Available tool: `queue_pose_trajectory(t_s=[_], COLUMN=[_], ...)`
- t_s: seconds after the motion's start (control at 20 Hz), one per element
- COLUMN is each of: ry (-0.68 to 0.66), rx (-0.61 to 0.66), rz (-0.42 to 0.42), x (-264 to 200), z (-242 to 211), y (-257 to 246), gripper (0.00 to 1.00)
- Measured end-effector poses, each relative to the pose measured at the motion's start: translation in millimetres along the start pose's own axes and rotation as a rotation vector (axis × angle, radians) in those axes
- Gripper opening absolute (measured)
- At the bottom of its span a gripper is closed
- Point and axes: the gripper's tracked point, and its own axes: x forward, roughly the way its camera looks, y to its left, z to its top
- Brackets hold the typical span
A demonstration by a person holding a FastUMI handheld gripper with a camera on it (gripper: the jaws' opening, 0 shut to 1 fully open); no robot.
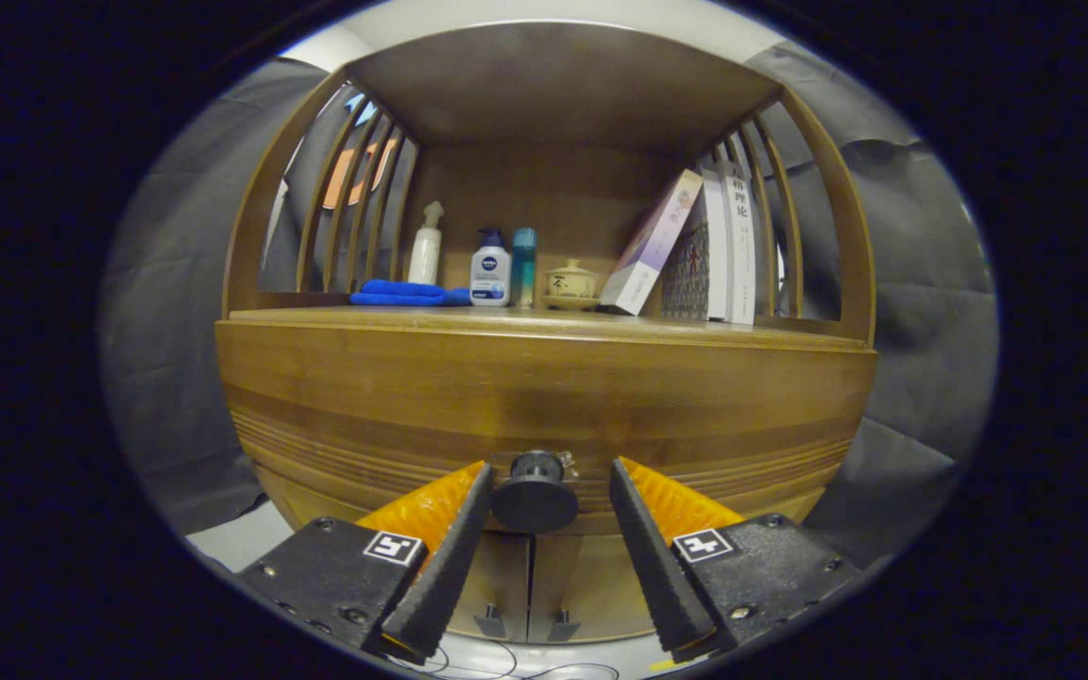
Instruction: Pull open the drawer, take out the items inside it, and place them on the countertop above the cabinet.
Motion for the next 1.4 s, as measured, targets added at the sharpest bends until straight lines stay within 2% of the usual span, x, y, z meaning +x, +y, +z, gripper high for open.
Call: queue_pose_trajectory(t_s=[0.25, 0.4, 0.55, 1.1, 1.25, 1.4], ry=[0.014, 0.014, 0.026, 0.023, 0.020, -0.004], rx=[0.058, 0.057, 0.069, 0.033, 0.069, 0.024], rz=[0.002, -0.022, -0.003, 0.009, 0.018, 0.011], x=[6, 11, 5, -16, -17, -15], z=[-1, -4, -3, 1, 0, 0], y=[7, 4, 6, 3, 5, 3], gripper=[0.55, 0.52, 0.47, 0.45, 0.44, 0.45])
